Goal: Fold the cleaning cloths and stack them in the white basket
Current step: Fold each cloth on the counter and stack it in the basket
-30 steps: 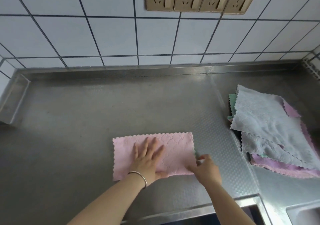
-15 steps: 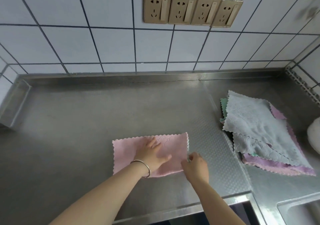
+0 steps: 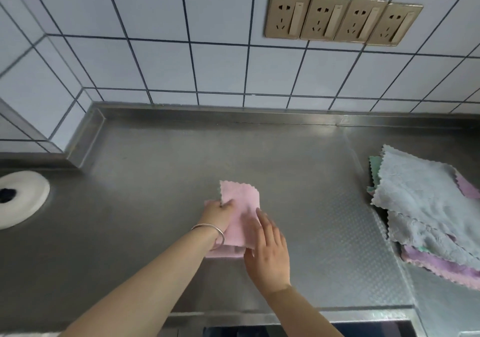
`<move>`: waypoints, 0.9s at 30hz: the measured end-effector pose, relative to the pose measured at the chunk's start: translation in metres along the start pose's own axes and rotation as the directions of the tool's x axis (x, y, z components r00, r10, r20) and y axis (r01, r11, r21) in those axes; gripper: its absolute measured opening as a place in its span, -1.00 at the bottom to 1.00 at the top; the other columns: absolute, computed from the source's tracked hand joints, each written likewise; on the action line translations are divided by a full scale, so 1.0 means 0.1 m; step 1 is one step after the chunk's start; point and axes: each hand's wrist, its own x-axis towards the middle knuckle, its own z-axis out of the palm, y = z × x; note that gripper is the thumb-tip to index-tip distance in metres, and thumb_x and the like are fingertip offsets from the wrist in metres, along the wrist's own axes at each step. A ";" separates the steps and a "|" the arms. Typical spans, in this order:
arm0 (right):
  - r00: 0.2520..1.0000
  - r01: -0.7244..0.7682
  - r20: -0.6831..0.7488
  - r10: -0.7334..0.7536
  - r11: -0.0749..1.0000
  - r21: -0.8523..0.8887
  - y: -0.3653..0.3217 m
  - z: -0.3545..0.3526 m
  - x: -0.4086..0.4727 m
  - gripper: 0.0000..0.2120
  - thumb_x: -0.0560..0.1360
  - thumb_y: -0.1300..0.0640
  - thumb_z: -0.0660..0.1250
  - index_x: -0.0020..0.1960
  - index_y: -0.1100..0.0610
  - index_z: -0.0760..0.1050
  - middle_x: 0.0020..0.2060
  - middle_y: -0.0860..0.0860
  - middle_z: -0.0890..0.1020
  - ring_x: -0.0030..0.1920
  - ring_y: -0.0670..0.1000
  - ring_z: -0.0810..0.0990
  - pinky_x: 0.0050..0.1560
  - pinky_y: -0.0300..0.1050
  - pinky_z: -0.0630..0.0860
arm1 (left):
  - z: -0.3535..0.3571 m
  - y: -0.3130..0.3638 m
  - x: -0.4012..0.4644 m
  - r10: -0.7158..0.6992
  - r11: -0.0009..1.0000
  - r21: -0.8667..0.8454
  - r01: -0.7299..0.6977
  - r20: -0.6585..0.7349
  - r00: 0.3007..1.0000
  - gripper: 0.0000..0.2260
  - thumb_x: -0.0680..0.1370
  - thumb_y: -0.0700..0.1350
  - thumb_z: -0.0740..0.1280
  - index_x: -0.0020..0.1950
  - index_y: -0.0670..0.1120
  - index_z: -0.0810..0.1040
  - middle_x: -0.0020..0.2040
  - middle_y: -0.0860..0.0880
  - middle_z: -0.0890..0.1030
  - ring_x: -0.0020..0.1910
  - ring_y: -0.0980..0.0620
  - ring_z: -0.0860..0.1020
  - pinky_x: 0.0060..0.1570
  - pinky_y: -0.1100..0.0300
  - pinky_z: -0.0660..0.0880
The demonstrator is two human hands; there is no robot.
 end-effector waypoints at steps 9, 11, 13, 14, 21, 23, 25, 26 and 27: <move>0.961 0.002 0.271 0.050 0.982 -0.189 0.23 0.30 -0.07 -0.14 0.25 0.27 -0.04 0.53 0.06 -0.18 0.41 0.02 0.37 0.52 -0.03 -0.21 0.40 -0.10 -0.06 | -0.09 -0.51 0.20 0.023 0.999 0.034 -0.023 0.009 1.000 -0.43 0.54 -0.16 0.28 0.51 -0.06 0.14 0.46 -0.04 0.30 0.41 -0.03 0.32 0.30 0.23 0.24; 0.966 0.024 0.258 0.022 0.984 -0.174 0.24 0.34 -0.08 -0.15 0.25 0.28 -0.05 0.53 0.08 -0.19 0.53 0.01 0.06 0.51 -0.04 -0.23 0.40 -0.09 -0.08 | -0.07 -0.55 0.22 0.012 0.999 0.033 -0.012 -0.012 1.000 -0.42 0.54 -0.19 0.29 0.51 -0.08 0.14 0.46 -0.07 0.31 0.41 -0.04 0.32 0.27 0.25 0.25; 0.966 0.024 0.257 0.018 0.987 -0.157 0.23 0.38 -0.09 -0.15 0.26 0.28 -0.05 0.53 0.11 -0.19 0.53 -0.01 -0.17 0.51 -0.03 -0.23 0.40 -0.10 -0.09 | -0.05 -0.59 0.26 0.018 0.999 0.051 -0.016 -0.047 0.999 -0.43 0.52 -0.17 0.31 0.49 -0.07 0.18 0.43 -0.07 0.36 0.38 -0.04 0.37 0.24 0.24 0.28; 0.966 0.020 0.258 0.021 0.988 -0.152 0.24 0.39 -0.09 -0.16 0.26 0.27 -0.05 0.53 0.12 -0.19 0.52 -0.02 -0.19 0.51 -0.03 -0.23 0.40 -0.10 -0.10 | -0.05 -0.60 0.29 0.021 0.998 0.055 -0.018 -0.069 0.997 -0.43 0.51 -0.16 0.33 0.49 -0.06 0.20 0.41 -0.06 0.38 0.36 -0.05 0.39 0.23 0.24 0.29; 0.935 0.042 0.353 0.034 0.978 -0.206 0.27 0.36 -0.08 -0.16 0.26 0.22 -0.03 0.54 0.14 -0.16 0.53 0.01 -0.16 0.52 -0.02 -0.23 0.40 -0.08 -0.11 | -0.02 -0.61 0.37 0.021 0.975 0.221 0.017 -0.165 0.986 -0.48 0.49 -0.06 0.33 0.42 -0.01 0.28 0.29 -0.07 0.52 0.21 -0.15 0.50 0.12 0.13 0.42; 0.904 0.047 0.425 0.045 0.978 -0.204 0.27 0.30 -0.10 -0.22 0.26 0.12 0.03 0.50 0.14 0.10 0.53 0.02 0.04 0.52 -0.01 -0.15 0.39 -0.08 -0.09 | -0.01 -0.64 0.35 0.019 0.957 0.289 0.038 -0.191 0.981 -0.48 0.49 -0.03 0.31 0.42 0.00 0.26 0.27 -0.09 0.52 0.17 -0.17 0.52 0.08 0.09 0.45; 0.895 0.071 0.446 0.019 0.980 -0.184 0.24 0.22 -0.12 -0.35 0.28 0.01 0.11 0.37 0.12 0.32 0.42 0.03 0.35 0.48 0.04 0.07 0.38 -0.08 -0.06 | -0.01 -0.68 0.32 0.084 0.935 0.353 0.012 -0.255 0.963 -0.42 0.47 -0.05 0.31 0.46 -0.05 0.22 0.28 -0.15 0.48 0.17 -0.19 0.49 0.07 0.05 0.43; 0.895 0.088 0.446 -0.006 0.982 -0.164 0.23 0.18 -0.10 -0.40 0.32 -0.02 0.13 0.34 0.11 0.37 0.36 0.03 0.43 0.44 0.03 0.18 0.38 -0.09 -0.05 | -0.02 -0.71 0.30 0.190 0.894 0.446 -0.045 -0.285 0.939 -0.41 0.44 -0.06 0.34 0.45 -0.09 0.26 0.26 -0.18 0.47 0.16 -0.21 0.49 0.06 0.01 0.44; 0.898 0.108 0.439 -0.035 0.984 -0.144 0.21 0.14 -0.06 -0.43 0.35 -0.04 0.14 0.34 0.09 0.38 0.34 0.03 0.47 0.39 0.01 0.24 0.38 -0.09 -0.04 | 0.00 -0.75 0.29 0.337 0.818 0.562 -0.125 -0.291 0.895 -0.43 0.41 -0.06 0.35 0.40 -0.12 0.34 0.22 -0.19 0.50 0.11 -0.22 0.50 0.02 -0.02 0.47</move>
